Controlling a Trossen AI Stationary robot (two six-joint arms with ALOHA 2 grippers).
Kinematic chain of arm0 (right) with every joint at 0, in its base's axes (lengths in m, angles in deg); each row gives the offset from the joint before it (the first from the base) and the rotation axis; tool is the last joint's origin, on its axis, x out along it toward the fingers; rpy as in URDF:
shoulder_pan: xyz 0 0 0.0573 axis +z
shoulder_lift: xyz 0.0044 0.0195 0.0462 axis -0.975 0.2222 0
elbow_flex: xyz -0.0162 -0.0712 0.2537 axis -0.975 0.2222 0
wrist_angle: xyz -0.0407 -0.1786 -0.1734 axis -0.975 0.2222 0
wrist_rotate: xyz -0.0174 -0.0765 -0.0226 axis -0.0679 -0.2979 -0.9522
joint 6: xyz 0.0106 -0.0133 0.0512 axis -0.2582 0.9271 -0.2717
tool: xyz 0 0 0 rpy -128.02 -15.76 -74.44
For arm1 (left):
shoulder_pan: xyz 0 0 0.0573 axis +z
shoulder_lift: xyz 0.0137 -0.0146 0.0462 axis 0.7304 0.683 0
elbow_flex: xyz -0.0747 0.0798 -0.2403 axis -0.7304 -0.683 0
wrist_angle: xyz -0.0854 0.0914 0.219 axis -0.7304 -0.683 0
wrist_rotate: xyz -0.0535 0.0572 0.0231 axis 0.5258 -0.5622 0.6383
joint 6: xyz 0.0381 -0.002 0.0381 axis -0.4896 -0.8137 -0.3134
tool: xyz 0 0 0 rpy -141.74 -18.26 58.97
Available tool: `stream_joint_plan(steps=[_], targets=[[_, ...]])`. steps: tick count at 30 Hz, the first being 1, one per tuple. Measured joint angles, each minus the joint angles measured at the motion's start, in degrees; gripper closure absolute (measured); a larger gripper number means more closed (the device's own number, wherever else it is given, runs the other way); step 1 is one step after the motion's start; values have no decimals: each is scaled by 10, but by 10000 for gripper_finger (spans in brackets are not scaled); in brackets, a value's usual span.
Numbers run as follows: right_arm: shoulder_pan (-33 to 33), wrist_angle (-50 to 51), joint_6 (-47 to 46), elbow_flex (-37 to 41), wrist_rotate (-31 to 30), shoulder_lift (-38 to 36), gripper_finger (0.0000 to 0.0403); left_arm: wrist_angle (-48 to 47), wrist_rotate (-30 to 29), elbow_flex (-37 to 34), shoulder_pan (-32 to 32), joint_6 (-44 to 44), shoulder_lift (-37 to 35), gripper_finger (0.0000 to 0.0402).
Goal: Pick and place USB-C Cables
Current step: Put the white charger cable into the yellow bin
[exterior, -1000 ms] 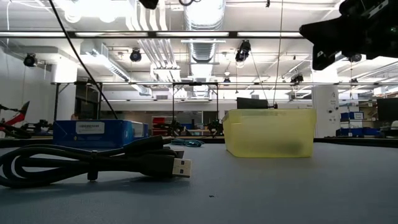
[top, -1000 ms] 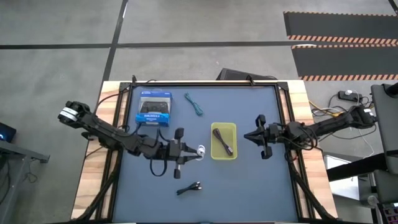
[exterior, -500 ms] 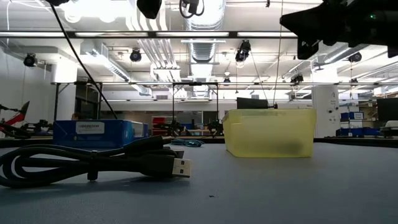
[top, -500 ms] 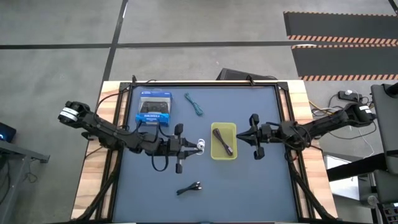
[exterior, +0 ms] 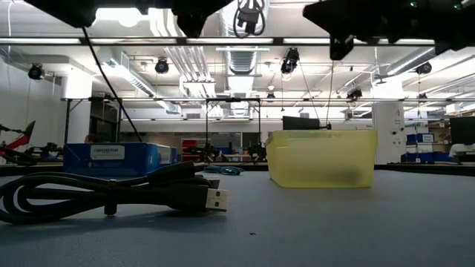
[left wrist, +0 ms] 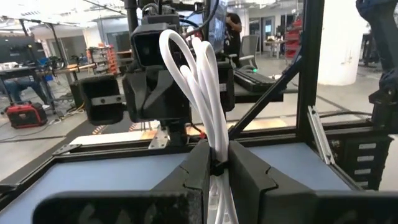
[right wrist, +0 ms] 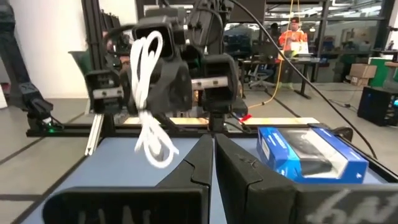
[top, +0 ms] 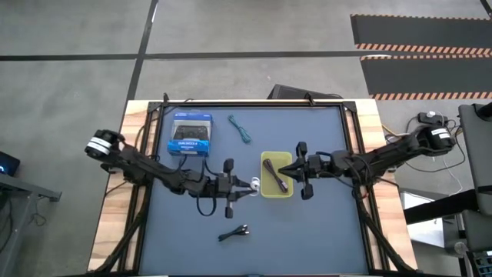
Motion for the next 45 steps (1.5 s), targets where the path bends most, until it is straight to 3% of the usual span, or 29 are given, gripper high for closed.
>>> stream_joint_plan(steps=[14,32,45], targets=[[0,1,-14,-77,12,90,385,40,-1,0,7,0,28,375],[0,19,-68,-96,16,102,208,35,-11,-18,27,1,28,375],[0,13,-60,-136,10,149,195,39,-11,-18,44,2,28,375]])
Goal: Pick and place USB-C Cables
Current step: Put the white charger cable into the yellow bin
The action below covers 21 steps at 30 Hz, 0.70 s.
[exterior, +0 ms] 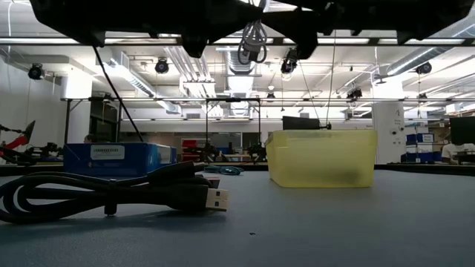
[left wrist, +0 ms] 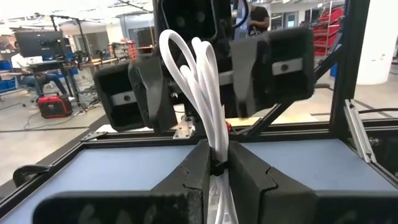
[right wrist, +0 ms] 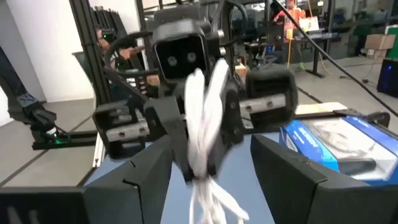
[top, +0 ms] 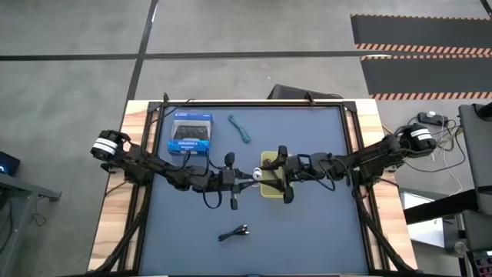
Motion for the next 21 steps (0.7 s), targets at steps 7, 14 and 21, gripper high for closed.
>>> stream_joint_plan(steps=[7,14,21], targets=[[0,2,5,-39,0,40,201,1,0,-1,1,0,0,375],[0,4,3,-51,0,55,288,0,0,-2,1,1,0,375],[0,4,3,-51,0,54,382,-2,-4,-3,1,1,0,375]])
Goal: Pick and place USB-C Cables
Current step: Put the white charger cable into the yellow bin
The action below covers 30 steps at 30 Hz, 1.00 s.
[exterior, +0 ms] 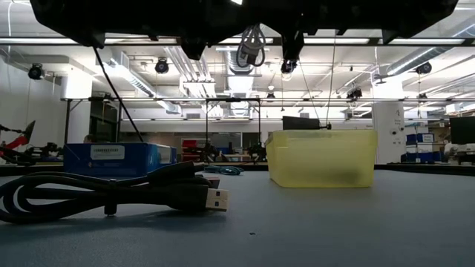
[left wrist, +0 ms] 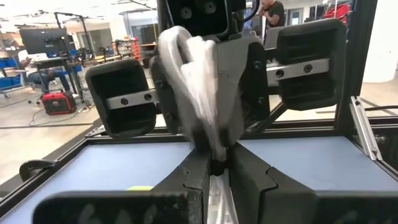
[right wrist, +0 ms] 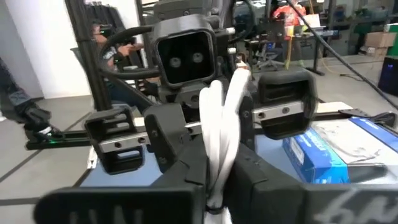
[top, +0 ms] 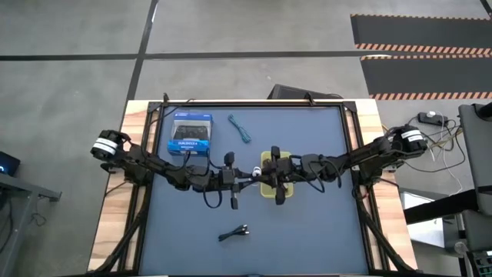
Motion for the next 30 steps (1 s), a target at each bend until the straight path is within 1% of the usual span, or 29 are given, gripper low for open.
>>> stream_joint_plan(steps=[5,8,11,17,22,26,30], targets=[[0,0,0,0,1,0,387,0,3,0,0,1,0,374],[0,0,-1,0,1,0,388,0,3,0,0,10,0,362],[0,0,-2,0,1,0,388,0,3,0,0,12,0,336],[0,0,-8,0,-1,0,389,-3,4,0,-1,14,0,270],[0,25,-20,-1,1,-7,389,-35,2,-2,0,14,-5,226],[0,63,-31,-11,0,-18,389,-76,3,-8,0,14,-25,206],[0,107,-37,-25,-12,-32,390,-135,2,-7,0,14,-48,201]])
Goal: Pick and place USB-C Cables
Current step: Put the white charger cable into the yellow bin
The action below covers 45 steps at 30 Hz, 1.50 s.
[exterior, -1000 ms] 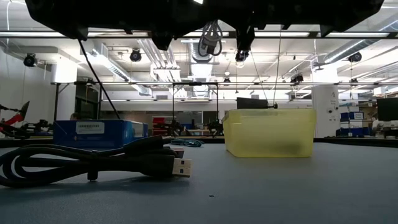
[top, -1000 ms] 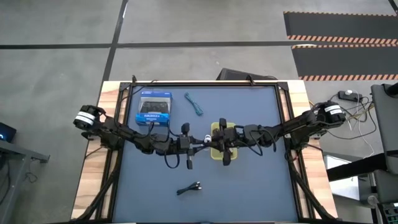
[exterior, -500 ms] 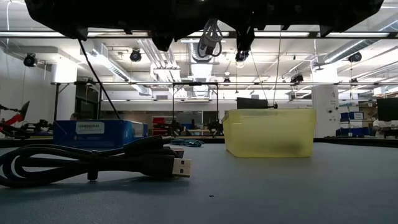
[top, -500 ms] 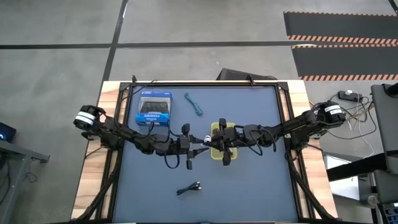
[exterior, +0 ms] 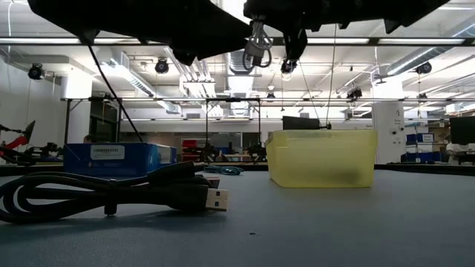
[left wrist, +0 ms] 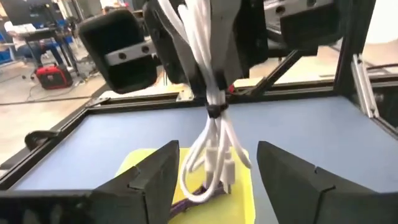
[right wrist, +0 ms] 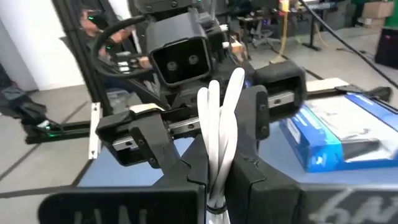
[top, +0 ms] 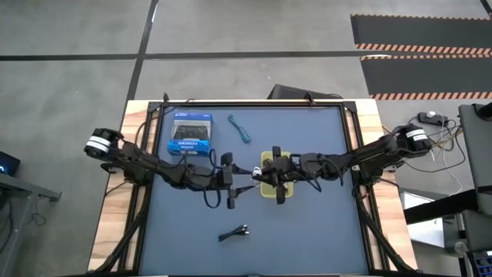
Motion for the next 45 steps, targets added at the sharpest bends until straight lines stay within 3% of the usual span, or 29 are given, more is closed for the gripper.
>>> stream_joint_plan(steps=[12,17,27,40,45], targets=[[-5,258,-130,-70,-50,-44,390,-189,-24,-3,0,-16,-95,200],[-5,365,-180,-131,-50,-42,390,-194,-71,-4,3,-67,-128,200],[-5,628,-320,-249,-101,-20,390,-193,-78,-8,6,-113,-169,200],[-8,763,-500,-248,-109,-6,390,-190,-85,-8,6,-111,-172,200],[-18,765,-542,-236,-99,14,390,-191,-84,-7,6,-105,-171,200]])
